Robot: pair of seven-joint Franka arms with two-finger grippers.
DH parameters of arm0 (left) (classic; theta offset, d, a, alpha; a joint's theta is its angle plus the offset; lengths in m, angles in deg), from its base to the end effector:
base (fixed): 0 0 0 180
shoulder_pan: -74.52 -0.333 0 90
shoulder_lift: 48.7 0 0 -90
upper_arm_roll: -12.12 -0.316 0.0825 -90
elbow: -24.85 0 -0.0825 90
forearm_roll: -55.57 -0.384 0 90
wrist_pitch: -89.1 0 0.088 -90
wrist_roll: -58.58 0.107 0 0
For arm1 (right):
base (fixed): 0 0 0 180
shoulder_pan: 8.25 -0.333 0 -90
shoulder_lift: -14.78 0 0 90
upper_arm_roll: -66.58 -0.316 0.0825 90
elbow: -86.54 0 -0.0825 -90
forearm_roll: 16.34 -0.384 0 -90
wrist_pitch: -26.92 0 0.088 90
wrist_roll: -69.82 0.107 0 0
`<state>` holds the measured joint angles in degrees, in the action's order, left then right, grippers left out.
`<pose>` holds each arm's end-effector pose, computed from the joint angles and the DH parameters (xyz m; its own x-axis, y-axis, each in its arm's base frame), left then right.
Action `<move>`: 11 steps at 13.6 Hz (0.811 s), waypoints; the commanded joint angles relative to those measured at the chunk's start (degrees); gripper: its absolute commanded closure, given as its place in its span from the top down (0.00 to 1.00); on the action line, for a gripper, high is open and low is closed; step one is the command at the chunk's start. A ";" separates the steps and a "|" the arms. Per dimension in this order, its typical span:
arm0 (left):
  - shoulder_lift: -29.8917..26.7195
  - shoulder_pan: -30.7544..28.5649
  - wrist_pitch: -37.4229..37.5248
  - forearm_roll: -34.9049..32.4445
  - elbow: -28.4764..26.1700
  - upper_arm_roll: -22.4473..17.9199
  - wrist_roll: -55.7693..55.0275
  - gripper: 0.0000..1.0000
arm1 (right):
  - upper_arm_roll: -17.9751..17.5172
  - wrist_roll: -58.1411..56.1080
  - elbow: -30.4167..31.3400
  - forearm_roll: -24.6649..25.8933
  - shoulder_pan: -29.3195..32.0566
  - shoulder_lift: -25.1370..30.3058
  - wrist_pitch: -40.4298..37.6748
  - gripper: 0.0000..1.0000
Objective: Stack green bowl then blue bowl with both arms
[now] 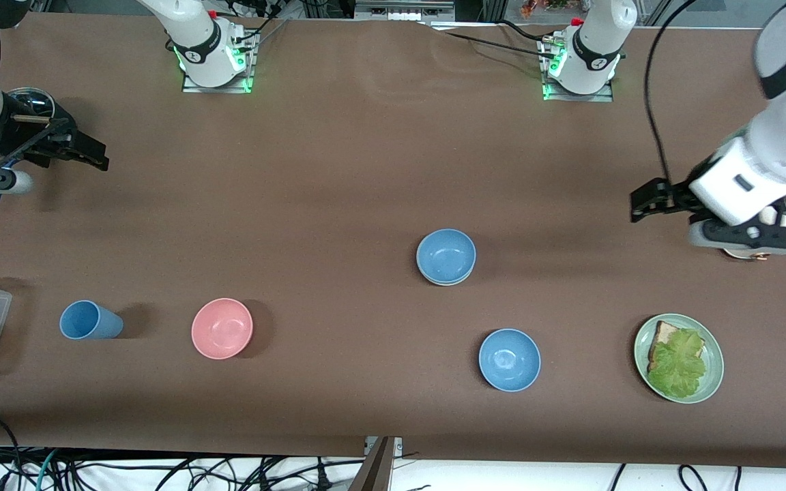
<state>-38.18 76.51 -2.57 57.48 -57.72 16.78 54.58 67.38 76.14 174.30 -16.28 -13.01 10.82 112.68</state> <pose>0.6079 -0.0698 0.5816 0.9986 -0.0443 -0.0275 -0.0430 -0.9980 0.0463 0.5655 0.0393 0.5979 0.9938 -0.0417 -0.1030 -0.0405 -0.9991 0.0134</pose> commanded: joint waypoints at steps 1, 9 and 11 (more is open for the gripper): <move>-11.98 -0.40 -1.66 1.08 -14.85 -0.17 0.57 1.00 | -0.45 -0.88 -0.75 -0.77 0.01 0.09 0.99 1.00; -10.72 -0.49 -2.46 -0.85 -15.19 0.09 0.74 1.00 | -0.45 -0.88 -0.66 -0.85 -0.17 0.18 1.43 1.00; -9.47 -0.49 -1.75 -1.28 -13.59 -0.09 0.92 1.00 | -0.54 -0.88 -0.66 -0.85 -0.17 0.18 1.26 1.00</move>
<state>-49.67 76.17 -5.78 57.56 -74.63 16.72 54.60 66.85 76.07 174.21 -16.28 -13.17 10.84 114.21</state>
